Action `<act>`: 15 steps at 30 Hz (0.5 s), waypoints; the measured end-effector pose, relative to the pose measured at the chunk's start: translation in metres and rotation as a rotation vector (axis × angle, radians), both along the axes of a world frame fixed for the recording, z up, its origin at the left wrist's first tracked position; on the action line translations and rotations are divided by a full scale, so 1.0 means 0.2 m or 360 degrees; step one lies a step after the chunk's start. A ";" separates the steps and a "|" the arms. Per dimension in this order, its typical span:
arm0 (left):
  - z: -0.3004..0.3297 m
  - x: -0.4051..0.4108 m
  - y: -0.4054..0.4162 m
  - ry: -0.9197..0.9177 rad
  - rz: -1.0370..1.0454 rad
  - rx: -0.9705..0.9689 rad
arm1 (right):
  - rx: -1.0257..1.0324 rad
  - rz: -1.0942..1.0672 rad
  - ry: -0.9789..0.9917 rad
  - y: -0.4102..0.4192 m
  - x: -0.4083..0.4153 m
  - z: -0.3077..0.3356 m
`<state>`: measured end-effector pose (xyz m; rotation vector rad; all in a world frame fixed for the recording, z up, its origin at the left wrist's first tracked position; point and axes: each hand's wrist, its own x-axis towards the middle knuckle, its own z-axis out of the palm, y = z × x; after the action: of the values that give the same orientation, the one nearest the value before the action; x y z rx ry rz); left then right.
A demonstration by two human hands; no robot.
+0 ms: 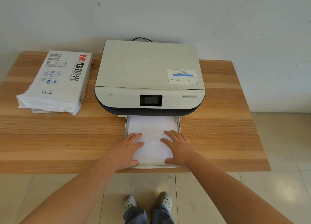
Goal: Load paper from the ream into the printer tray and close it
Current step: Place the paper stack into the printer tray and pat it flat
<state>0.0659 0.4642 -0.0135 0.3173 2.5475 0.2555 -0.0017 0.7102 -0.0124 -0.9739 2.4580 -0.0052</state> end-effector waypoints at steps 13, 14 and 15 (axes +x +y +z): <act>-0.01 -0.02 -0.02 0.0050 -0.0032 -0.0167 | 0.0071 0.0026 -0.0002 0.01 -0.01 -0.01; -0.01 -0.02 -0.02 0.0037 -0.0019 -0.0163 | 0.0068 0.0021 -0.0005 0.01 -0.02 -0.01; -0.01 -0.02 -0.02 0.0024 -0.0007 -0.0155 | 0.0063 0.0016 -0.0009 0.01 -0.02 -0.01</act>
<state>0.0622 0.4605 -0.0156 0.2886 2.5638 0.1272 -0.0051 0.7116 -0.0143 -0.9675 2.4387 0.0440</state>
